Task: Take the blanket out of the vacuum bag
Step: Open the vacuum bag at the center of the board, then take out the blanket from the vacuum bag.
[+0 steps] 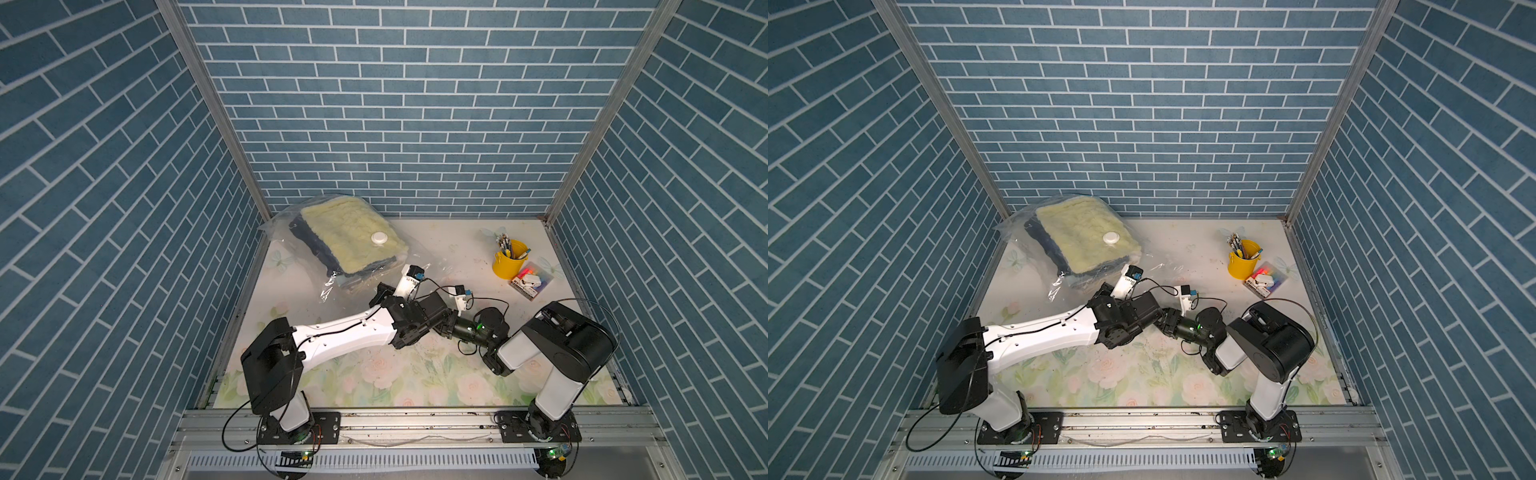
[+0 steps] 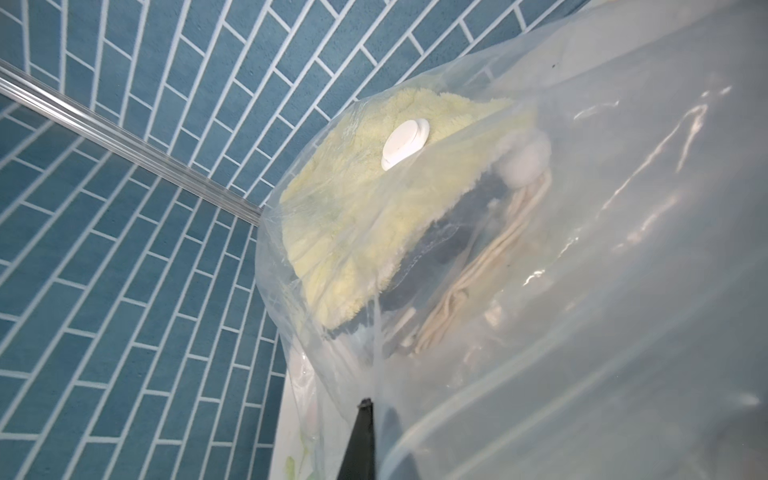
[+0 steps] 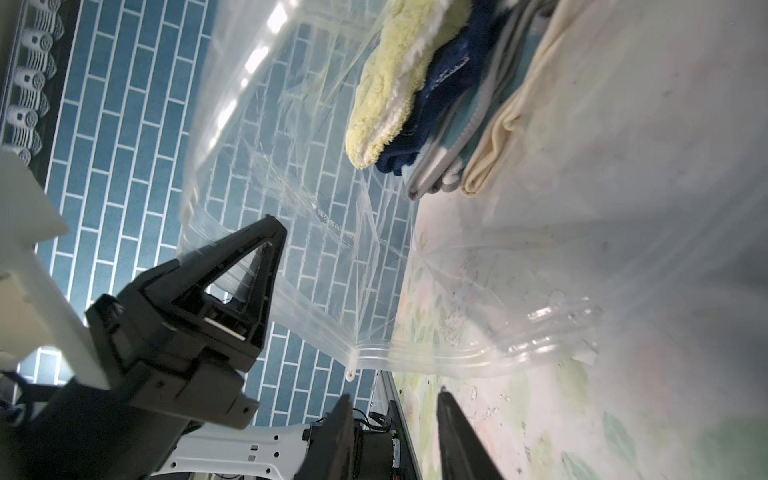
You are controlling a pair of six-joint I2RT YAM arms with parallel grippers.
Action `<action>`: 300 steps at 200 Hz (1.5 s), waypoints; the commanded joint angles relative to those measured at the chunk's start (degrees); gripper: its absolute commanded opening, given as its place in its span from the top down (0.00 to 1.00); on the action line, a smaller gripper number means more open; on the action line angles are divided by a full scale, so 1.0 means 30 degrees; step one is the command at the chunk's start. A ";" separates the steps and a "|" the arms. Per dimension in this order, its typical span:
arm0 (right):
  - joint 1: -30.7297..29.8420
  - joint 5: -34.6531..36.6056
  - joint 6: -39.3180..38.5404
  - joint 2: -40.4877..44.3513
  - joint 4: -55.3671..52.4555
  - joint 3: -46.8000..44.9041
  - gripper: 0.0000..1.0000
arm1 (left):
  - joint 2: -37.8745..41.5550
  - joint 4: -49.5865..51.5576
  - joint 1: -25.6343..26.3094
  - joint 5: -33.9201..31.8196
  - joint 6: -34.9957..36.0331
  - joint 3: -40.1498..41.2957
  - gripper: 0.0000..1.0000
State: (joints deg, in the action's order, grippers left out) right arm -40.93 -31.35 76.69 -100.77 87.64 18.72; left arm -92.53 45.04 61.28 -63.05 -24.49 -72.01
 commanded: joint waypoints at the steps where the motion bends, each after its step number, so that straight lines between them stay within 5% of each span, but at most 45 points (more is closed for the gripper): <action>1: -0.0681 0.1585 0.0102 -0.0299 -0.0308 0.1075 0.78 | 0.1143 -0.1369 -0.0173 0.1558 0.0772 -0.0764 0.98; 45: -0.1410 0.3862 0.0286 -0.0960 -0.1766 0.3465 0.91 | 0.1957 -0.2309 -0.0386 0.2716 0.0782 -0.1134 1.00; 102: -0.1595 0.6135 0.0271 -0.2130 -0.3948 0.6085 0.79 | 0.2254 -0.3384 -0.0419 0.5047 0.0073 -0.0869 1.00; 216: -0.2167 0.7206 0.0433 -0.6870 -0.7242 1.3293 0.56 | 0.4964 -0.4722 -0.0435 0.6093 -0.0939 0.1843 0.98; 254: -0.2473 0.7344 0.1318 -0.7020 -0.5900 1.2711 0.54 | 0.5053 -0.5667 -0.0412 0.6495 -0.0660 0.2215 0.97; 300: -0.3202 0.8317 0.1611 -0.4556 -0.3944 0.7288 0.54 | 0.5254 -0.6764 -0.0421 0.6551 -0.0252 0.2779 0.95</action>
State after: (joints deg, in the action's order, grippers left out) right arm -49.58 -8.25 78.32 -118.45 72.42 47.92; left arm -78.63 28.05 59.61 -44.23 -26.02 -64.95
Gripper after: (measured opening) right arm 0.461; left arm 0.057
